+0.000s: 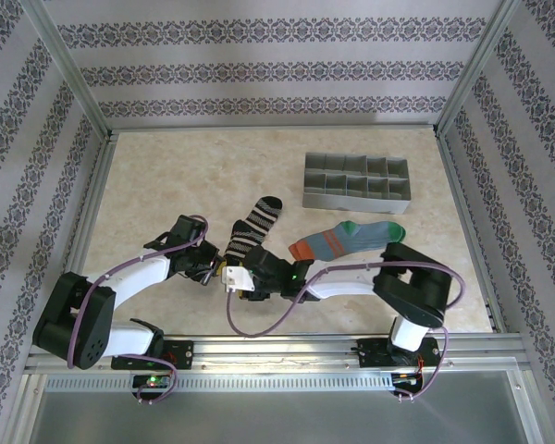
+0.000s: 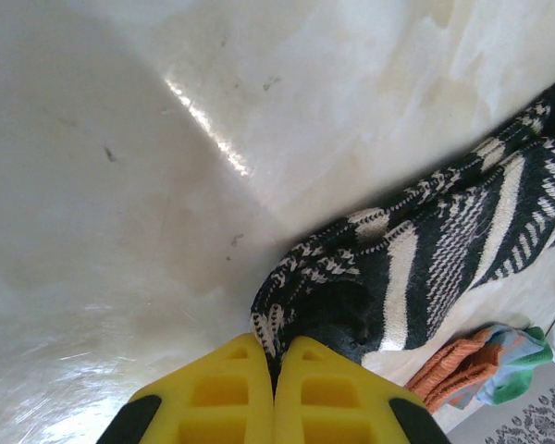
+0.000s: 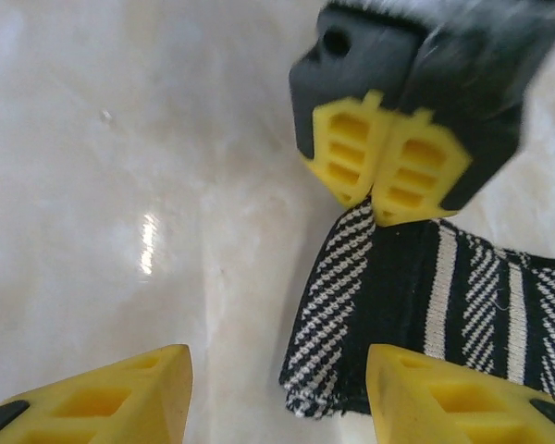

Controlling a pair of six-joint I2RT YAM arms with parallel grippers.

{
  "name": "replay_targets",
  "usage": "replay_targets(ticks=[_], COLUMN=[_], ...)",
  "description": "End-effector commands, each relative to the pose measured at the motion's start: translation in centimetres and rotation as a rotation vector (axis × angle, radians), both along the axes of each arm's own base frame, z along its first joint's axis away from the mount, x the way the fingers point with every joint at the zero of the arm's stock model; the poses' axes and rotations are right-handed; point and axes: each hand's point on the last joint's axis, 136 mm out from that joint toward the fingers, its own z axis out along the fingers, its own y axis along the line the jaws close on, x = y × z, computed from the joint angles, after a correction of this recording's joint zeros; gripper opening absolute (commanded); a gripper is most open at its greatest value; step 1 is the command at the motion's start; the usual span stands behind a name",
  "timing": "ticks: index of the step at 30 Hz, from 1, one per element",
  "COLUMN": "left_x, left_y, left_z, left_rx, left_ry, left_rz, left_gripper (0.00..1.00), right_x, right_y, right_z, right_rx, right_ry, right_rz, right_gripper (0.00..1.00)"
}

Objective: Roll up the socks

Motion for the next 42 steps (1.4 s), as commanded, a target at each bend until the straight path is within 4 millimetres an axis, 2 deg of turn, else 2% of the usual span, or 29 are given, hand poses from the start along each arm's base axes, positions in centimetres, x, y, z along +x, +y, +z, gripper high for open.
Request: replay_targets(ticks=[1, 5, 8, 10, 14, 15, 17, 19, 21, 23, 25, 31, 37, 42], left_x=[-1.4, -1.4, -1.3, -1.2, -1.2, -1.3, -1.3, -1.4, -1.5, -1.6, -1.9, -2.4, -0.6, 0.6], left_y=[0.3, 0.4, 0.4, 0.5, 0.7, 0.8, 1.1, 1.5, 2.1, 2.6, 3.0, 3.1, 1.0, -0.5], left_z=[-0.7, -0.7, -0.6, -0.6, -0.3, -0.3, 0.0, 0.4, 0.9, 1.4, 1.8, 2.5, 3.9, 3.8], left_rx=[0.005, -0.002, -0.010, -0.013, -0.024, -0.028, -0.035, -0.037, -0.033, -0.031, -0.028, -0.044, -0.126, -0.158], left_ry=[0.060, 0.058, 0.054, 0.055, 0.048, 0.047, 0.041, 0.030, 0.016, -0.003, -0.011, -0.047, -0.168, -0.222], left_rz=[-0.006, -0.004, -0.002, 0.001, 0.008, 0.011, 0.021, 0.031, 0.049, 0.067, 0.073, 0.065, 0.004, 0.000], left_gripper=[0.00, 0.00, 0.00, 0.00, 0.00, 0.00, 0.01, 0.25, 0.41, 0.52, 0.57, 0.56, 0.50, 0.45], right_x=[2.8, 3.6, 3.6, 3.8, 3.5, 3.4, 2.8, 1.9, 1.2, 0.6, 0.5, 1.1, 2.9, 3.7], right_y=[1.2, 1.6, 1.7, 1.7, 1.5, 1.5, 1.1, 0.8, 0.9, 0.7, 0.6, 0.6, 0.0, -0.7], right_z=[0.9, -0.6, -1.5, -1.8, -2.1, -2.0, -2.2, -2.0, -1.8, -1.7, -1.5, -0.8, -1.4, -2.7], right_rx=[-0.021, -0.063, -0.078, -0.081, -0.072, -0.062, -0.050, -0.016, 0.017, 0.050, 0.090, 0.163, 0.194, 0.170], right_ry=[-0.151, -0.166, -0.153, -0.141, -0.068, -0.034, 0.058, 0.201, 0.350, 0.489, 0.590, 0.830, 1.007, 1.088], right_rz=[-0.031, -0.049, -0.052, -0.064, -0.088, -0.098, -0.108, -0.110, -0.120, -0.131, -0.153, -0.208, -0.302, -0.374], right_gripper=[0.51, 0.48, 0.41, 0.30, 0.03, 0.00, 0.00, 0.00, 0.00, 0.00, 0.00, 0.00, 0.00, 0.00])
